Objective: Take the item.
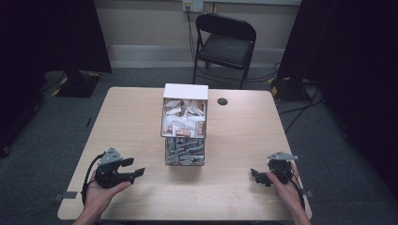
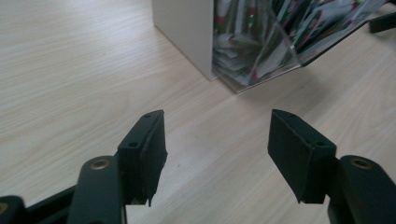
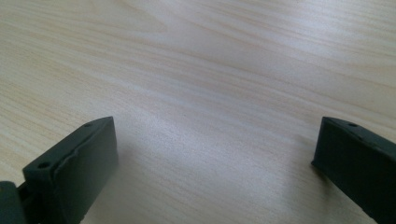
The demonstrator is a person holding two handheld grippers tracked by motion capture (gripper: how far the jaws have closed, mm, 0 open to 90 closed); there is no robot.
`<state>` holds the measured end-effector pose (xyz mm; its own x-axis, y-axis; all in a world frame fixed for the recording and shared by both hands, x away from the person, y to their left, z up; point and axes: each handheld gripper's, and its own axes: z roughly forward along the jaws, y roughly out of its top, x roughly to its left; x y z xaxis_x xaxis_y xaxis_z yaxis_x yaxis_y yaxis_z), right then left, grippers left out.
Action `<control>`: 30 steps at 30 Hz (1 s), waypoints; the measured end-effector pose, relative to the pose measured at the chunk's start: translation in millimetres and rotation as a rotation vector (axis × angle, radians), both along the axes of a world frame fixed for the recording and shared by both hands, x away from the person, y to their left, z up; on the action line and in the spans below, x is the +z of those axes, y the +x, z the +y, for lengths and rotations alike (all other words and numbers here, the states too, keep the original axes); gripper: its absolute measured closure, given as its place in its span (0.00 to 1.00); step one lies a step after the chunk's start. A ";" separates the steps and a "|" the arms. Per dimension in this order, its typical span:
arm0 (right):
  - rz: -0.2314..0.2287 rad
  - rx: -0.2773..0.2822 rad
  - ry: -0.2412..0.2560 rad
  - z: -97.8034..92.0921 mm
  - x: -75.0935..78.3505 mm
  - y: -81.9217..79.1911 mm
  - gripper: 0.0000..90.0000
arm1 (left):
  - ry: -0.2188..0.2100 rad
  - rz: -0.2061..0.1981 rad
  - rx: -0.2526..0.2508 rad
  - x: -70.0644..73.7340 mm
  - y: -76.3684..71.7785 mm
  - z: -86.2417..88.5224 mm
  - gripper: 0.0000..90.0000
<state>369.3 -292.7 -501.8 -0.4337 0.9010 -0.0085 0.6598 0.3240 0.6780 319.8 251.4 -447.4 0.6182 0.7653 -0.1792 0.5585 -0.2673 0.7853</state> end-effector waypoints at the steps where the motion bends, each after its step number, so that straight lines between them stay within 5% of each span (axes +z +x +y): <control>1: 0.000 0.000 0.000 0.0 0.0 0.0 0.00 | 0.000 -0.004 -0.005 1.3 -0.3 -0.9 0.43; 5: 0.000 0.001 -0.001 -0.1 0.0 0.0 0.00 | 0.013 -0.033 -0.027 6.4 -1.1 -6.7 0.44; 13: 0.000 0.000 0.000 0.0 0.0 0.0 0.00 | -0.036 -0.073 -0.080 20.8 -1.3 -25.1 0.50; 30: 0.000 0.000 0.000 0.0 0.0 0.0 0.00 | -0.112 -0.051 -0.179 32.1 8.1 -60.0 0.62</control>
<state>369.3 -292.7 -501.8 -0.4336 0.9011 -0.0087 0.6598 0.3241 0.6780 327.9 191.4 -415.3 0.7532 0.6194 -0.2216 0.4684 -0.2684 0.8418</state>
